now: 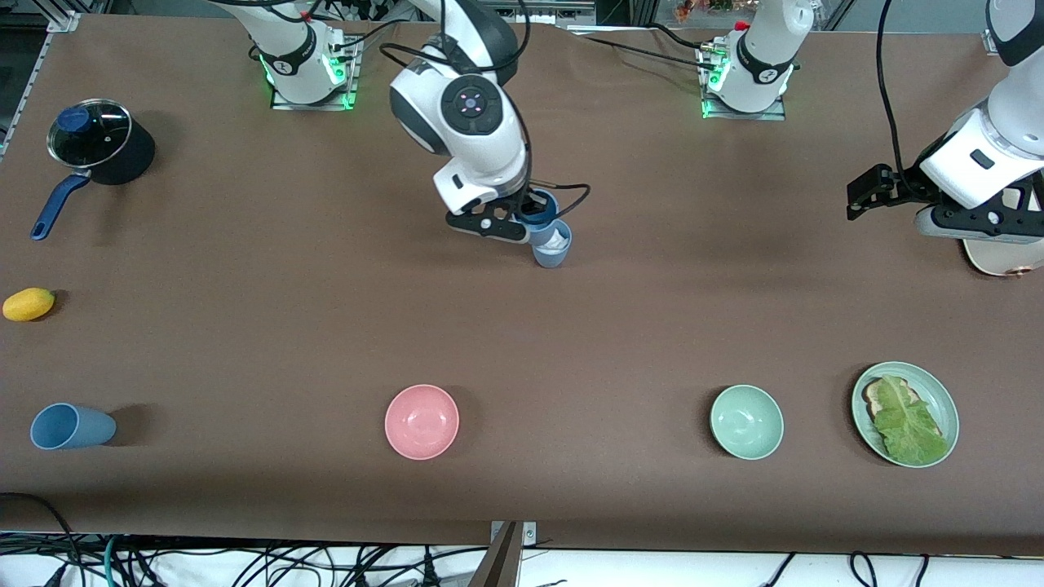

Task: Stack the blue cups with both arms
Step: 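Carry the held blue cup above the tissue cup with the right gripper, then lower the held cup into the tissue cup with the right gripper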

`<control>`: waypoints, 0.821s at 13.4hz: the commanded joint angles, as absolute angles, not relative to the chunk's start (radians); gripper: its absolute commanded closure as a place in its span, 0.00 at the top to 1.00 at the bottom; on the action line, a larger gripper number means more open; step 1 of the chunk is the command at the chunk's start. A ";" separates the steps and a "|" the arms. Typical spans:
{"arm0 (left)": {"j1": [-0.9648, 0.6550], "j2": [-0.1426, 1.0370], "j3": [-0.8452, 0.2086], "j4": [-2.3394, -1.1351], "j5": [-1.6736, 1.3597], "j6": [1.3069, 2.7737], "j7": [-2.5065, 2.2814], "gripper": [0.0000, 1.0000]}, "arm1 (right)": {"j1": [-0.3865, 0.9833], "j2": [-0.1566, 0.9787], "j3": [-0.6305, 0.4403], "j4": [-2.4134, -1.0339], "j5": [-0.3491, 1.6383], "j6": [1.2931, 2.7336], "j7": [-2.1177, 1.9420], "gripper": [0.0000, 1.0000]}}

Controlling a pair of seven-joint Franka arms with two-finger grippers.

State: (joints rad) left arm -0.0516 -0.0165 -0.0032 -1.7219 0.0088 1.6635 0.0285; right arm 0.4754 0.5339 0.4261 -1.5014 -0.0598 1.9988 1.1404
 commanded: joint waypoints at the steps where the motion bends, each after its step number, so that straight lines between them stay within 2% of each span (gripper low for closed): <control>1: -0.048 -0.032 -0.006 -1.726 0.026 1.651 0.028 1.00 | 0.505 0.603 0.422 -1.382 -0.090 1.945 1.192 0.00; 11: -0.048 -0.028 -0.006 -1.726 0.026 1.651 0.028 1.00 | 0.511 0.643 0.422 -1.365 -0.123 1.945 1.213 0.00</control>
State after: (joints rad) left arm -0.0516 -0.0165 -0.0029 -1.7219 0.0088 1.6624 0.0285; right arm 0.4983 0.6307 0.4177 -1.4047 -0.1033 1.9735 1.1854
